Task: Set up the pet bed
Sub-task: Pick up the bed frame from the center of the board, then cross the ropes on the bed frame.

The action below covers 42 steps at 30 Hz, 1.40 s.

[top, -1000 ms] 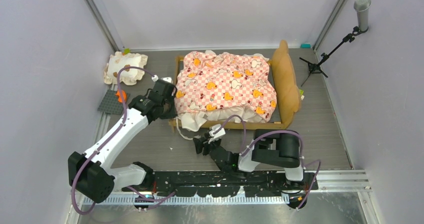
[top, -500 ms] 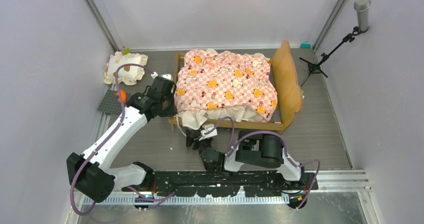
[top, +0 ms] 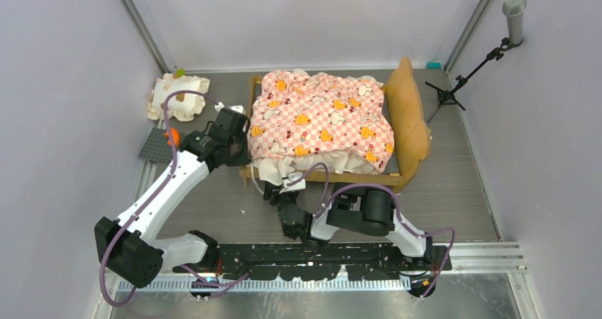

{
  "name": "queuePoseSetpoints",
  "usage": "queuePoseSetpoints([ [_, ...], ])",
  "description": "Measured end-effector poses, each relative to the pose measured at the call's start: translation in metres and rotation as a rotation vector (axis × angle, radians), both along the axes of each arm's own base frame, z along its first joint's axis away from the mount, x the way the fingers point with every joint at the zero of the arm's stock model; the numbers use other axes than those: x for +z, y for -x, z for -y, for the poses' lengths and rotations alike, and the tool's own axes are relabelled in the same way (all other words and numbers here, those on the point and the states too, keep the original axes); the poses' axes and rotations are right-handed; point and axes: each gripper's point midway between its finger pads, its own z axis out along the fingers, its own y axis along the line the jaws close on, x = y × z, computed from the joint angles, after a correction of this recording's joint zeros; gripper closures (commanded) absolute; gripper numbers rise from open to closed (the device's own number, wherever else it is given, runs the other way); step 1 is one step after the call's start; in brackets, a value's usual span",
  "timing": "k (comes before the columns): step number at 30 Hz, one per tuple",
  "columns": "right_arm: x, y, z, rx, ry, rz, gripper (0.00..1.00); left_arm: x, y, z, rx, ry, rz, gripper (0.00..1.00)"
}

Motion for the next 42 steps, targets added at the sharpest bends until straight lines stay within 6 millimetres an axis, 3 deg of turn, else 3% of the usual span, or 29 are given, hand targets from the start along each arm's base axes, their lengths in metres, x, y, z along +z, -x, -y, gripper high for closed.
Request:
queuePoseSetpoints([
  [8, -0.007, -0.007, 0.005, -0.033, 0.014, -0.002, 0.99, 0.000, 0.000, 0.001, 0.000, 0.003, -0.001, 1.00],
  [13, -0.023, 0.000, 0.018, -0.013, 0.061, -0.017, 0.99, -0.002, 0.000, 0.001, 0.001, 0.006, -0.002, 1.00],
  [17, -0.036, 0.018, 0.028, 0.041, 0.123, -0.028, 0.99, -0.016, 0.003, 0.004, -0.003, 0.019, -0.023, 1.00],
  [28, -0.026, 0.074, 0.006, 0.286, 0.165, -0.023, 0.99, -0.042, 0.002, 0.009, 0.004, 0.043, -0.046, 1.00],
  [42, -0.012, 0.080, -0.016, 0.354, 0.293, -0.103, 0.99, -0.066, -0.015, -0.003, 0.047, -0.029, -0.035, 1.00],
])
